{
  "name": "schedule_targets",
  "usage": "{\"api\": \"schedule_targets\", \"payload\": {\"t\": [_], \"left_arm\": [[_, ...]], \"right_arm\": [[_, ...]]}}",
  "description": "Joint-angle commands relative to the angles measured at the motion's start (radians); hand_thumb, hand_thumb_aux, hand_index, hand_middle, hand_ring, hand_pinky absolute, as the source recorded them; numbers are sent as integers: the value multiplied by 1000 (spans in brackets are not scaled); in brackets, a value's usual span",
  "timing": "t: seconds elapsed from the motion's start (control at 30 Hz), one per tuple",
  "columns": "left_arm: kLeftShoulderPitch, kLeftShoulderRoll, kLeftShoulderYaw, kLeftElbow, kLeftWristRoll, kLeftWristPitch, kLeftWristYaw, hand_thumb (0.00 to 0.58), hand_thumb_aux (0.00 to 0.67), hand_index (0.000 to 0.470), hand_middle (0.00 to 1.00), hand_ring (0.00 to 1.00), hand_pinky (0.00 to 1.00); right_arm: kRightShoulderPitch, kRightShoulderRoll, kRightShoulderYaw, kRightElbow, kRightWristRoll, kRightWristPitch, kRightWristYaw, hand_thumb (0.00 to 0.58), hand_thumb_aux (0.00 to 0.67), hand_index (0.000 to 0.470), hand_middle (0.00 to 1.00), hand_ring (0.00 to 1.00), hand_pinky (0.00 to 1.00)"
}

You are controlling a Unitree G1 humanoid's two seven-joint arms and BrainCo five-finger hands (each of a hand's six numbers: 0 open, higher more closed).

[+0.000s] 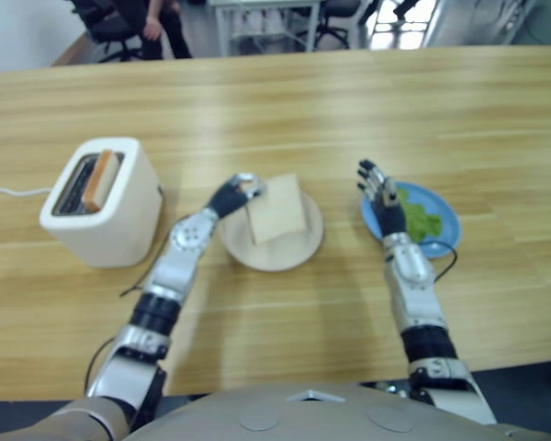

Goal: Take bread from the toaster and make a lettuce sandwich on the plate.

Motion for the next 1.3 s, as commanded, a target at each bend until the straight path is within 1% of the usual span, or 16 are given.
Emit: {"api": "schedule_targets", "payload": {"t": [0.03,0.23,0.27,0.3,0.33,0.37,0.43,0.53,0.63,0.8,0.9,1.0,1.07,1.23,1.27,1.3], "left_arm": [[-37,6,-31,149,50,-60,-1,580,670,460,1000,1000,1000],[-67,20,-92,244,153,-100,25,580,670,460,1000,1000,1000],[-67,21,-101,244,165,-100,23,580,659,453,1000,1000,1000],[-66,29,-122,241,194,-79,16,543,502,345,1000,1000,1000],[-65,37,-139,238,225,-60,18,543,502,345,1000,1000,1000],[-64,47,-153,233,260,-43,32,0,0,0,0,0,0],[-61,73,-174,204,324,-11,54,0,0,0,0,0,0],[-47,114,-184,93,409,14,99,0,0,0,0,0,0],[-14,164,-152,-127,509,18,182,0,0,0,0,0,0],[71,211,-43,-534,614,-18,303,0,0,0,0,0,0],[121,204,2,-663,609,-61,336,0,0,0,0,0,0],[170,185,34,-700,556,-100,351,0,0,0,0,0,0],[190,166,49,-666,500,-116,343,0,0,0,0,0,0],[223,107,77,-438,359,-135,326,0,0,0,0,0,0],[228,99,81,-408,338,-147,327,0,0,0,0,0,0],[233,89,84,-371,316,-158,326,0,0,0,0,0,0]], "right_arm": [[4,0,-2,5,3,17,2,0,0,0,0,0,0],[8,4,1,-1,2,18,1,0,0,0,0,0,0],[8,5,1,-1,2,18,1,0,0,0,0,0,0],[9,5,1,-3,2,19,2,0,0,0,0,0,0],[10,5,1,-5,2,19,2,0,0,0,0,0,0],[11,6,1,-6,3,19,2,0,0,0,0,0,0],[11,5,1,-7,3,19,2,0,0,0,0,0,0],[14,5,2,-11,3,21,3,0,0,0,0,0,0],[15,6,2,-14,4,21,5,0,0,0,0,0,0],[16,9,5,-18,2,23,5,0,0,0,0,0,0],[19,10,8,-34,-1,22,4,0,0,0,0,0,0],[18,-9,20,-67,-39,2,-2,0,0,0,0,0,0],[17,-35,19,-99,-73,-13,-9,0,0,0,0,0,0],[-14,-205,-39,-176,-216,-33,-72,0,0,0,0,0,0],[-18,-247,-45,-177,-260,-38,-91,0,0,0,0,0,0],[-22,-307,-48,-167,-353,-39,-141,0,0,0,0,0,0]]}}
